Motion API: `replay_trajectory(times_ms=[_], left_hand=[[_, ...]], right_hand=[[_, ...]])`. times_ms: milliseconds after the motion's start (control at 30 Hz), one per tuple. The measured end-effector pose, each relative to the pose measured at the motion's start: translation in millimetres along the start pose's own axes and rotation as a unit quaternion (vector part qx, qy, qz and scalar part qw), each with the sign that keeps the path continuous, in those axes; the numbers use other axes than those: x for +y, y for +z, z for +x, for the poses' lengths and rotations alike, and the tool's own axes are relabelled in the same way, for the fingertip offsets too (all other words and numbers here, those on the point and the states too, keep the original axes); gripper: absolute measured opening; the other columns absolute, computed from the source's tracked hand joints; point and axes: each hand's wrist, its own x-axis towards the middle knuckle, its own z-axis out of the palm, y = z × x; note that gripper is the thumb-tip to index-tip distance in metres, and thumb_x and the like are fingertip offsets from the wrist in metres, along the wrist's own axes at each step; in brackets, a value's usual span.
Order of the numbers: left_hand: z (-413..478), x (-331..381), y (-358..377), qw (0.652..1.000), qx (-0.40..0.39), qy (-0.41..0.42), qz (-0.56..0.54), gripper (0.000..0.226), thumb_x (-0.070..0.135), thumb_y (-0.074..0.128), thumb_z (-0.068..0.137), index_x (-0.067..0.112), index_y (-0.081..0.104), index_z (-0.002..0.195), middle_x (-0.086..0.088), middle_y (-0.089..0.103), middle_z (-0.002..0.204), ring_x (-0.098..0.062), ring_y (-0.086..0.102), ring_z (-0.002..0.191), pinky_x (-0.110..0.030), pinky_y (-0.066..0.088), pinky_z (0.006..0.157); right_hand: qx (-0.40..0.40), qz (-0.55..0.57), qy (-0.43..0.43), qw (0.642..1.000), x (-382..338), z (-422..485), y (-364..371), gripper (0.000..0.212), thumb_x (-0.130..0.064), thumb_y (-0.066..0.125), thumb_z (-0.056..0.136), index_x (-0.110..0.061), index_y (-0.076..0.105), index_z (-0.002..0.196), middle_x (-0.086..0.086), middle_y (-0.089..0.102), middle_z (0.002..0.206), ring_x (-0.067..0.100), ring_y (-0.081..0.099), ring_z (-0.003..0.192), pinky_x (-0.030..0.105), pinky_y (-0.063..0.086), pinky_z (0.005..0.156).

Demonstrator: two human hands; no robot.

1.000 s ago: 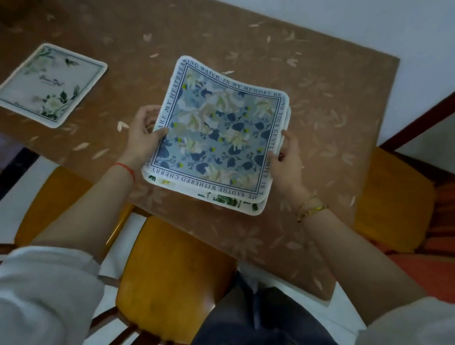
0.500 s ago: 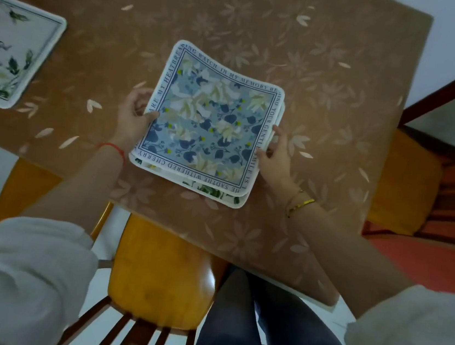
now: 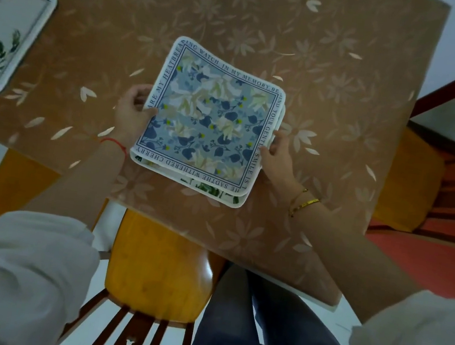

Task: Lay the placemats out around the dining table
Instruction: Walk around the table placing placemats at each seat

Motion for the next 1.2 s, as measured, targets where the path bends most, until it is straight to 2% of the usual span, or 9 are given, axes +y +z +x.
replay_trajectory(times_ms=[100,233,433,567,633,667,833,1000,1200], left_hand=[[-0.2,-2.1,1.2,1.0,0.003,-0.003,0.002,0.041,-0.002,0.068,0.086,0.009,0.061,0.125,-0.01,0.065,0.119,-0.017,0.058,0.103,-0.033,0.055,0.088],[-1.5,-1.3,2.3,1.0,-0.003,-0.013,-0.006,0.045,-0.002,0.065,0.088,0.011,0.057,0.131,-0.006,0.063,0.108,-0.02,0.061,0.095,-0.037,0.057,0.081],[-2.6,-0.2,-2.0,0.999,-0.043,-0.015,0.008,0.051,-0.005,0.06,0.092,0.012,0.048,0.138,-0.008,0.062,0.125,-0.016,0.06,0.1,-0.011,0.051,0.059],[-3.4,6.7,-6.1,0.998,-0.055,-0.028,0.003,0.05,-0.007,0.059,0.091,0.012,0.049,0.136,-0.008,0.059,0.131,-0.018,0.059,0.108,-0.024,0.052,0.068],[-6.1,9.7,-8.3,0.997,-0.054,-0.049,-0.008,0.049,-0.007,0.058,0.091,0.015,0.05,0.134,-0.009,0.058,0.137,-0.024,0.061,0.114,-0.025,0.053,0.065],[-8.6,10.9,-9.3,0.997,-0.055,-0.059,-0.014,0.048,-0.007,0.058,0.092,0.016,0.051,0.133,-0.01,0.057,0.139,-0.027,0.062,0.116,-0.025,0.054,0.063],[-28.4,19.2,-18.7,0.995,-0.051,-0.075,-0.045,0.045,-0.004,0.058,0.092,0.019,0.053,0.131,-0.012,0.065,0.128,-0.032,0.068,0.107,-0.037,0.059,0.068],[-57.1,48.6,-21.7,0.992,-0.029,-0.072,-0.103,0.045,-0.005,0.06,0.091,0.026,0.055,0.123,0.003,0.071,0.1,-0.032,0.071,0.098,-0.049,0.061,0.076],[-110.0,89.9,-11.4,0.992,-0.019,-0.03,-0.123,0.045,-0.003,0.059,0.093,0.027,0.052,0.126,-0.005,0.071,0.108,-0.03,0.072,0.097,-0.045,0.062,0.075]], right_hand=[[0.009,0.005,0.011,1.0,-1.0,0.7,4.1,0.048,-0.013,0.051,0.1,-0.013,0.031,0.144,0.01,0.061,0.121,0.022,0.062,0.096,0.037,0.055,0.084],[0.023,0.024,0.042,0.999,-6.3,2.6,10.2,0.047,-0.013,0.057,0.098,-0.007,0.033,0.138,0.017,0.061,0.13,0.025,0.065,0.1,0.032,0.053,0.078],[0.047,0.052,0.091,0.993,-14.2,2.1,10.3,0.046,-0.015,0.063,0.095,0.003,0.038,0.129,0.023,0.058,0.13,0.037,0.063,0.115,0.049,0.054,0.097],[0.04,0.05,0.097,0.993,-19.0,1.8,8.1,0.033,-0.018,0.066,0.093,0.005,0.055,0.114,0.026,0.065,0.121,0.038,0.066,0.11,0.051,0.055,0.095],[0.039,0.02,0.079,0.996,-23.7,-1.4,6.9,0.016,-0.019,0.066,0.093,-0.009,0.055,0.088,0.026,0.065,0.118,0.038,0.065,0.11,0.051,0.055,0.095],[0.042,0.0,0.07,0.997,-25.5,-2.8,5.8,0.021,-0.02,0.065,0.093,-0.015,0.049,0.08,0.025,0.064,0.119,0.038,0.063,0.112,0.052,0.053,0.096],[0.069,-0.023,0.027,0.997,-27.5,-13.2,-9.8,0.018,-0.021,0.066,0.09,-0.015,0.049,0.091,0.016,0.052,0.123,0.037,0.054,0.119,0.05,0.048,0.103],[0.061,0.076,0.009,0.995,-27.9,-29.5,-40.1,0.019,-0.015,0.063,0.094,-0.014,0.046,0.085,0.026,0.065,0.115,0.04,0.066,0.105,0.057,0.054,0.092],[0.061,0.128,-0.028,0.989,-33.4,-58.2,-89.2,0.025,-0.016,0.057,0.098,-0.025,0.039,0.082,0.025,0.067,0.108,0.042,0.068,0.101,0.06,0.056,0.086]])
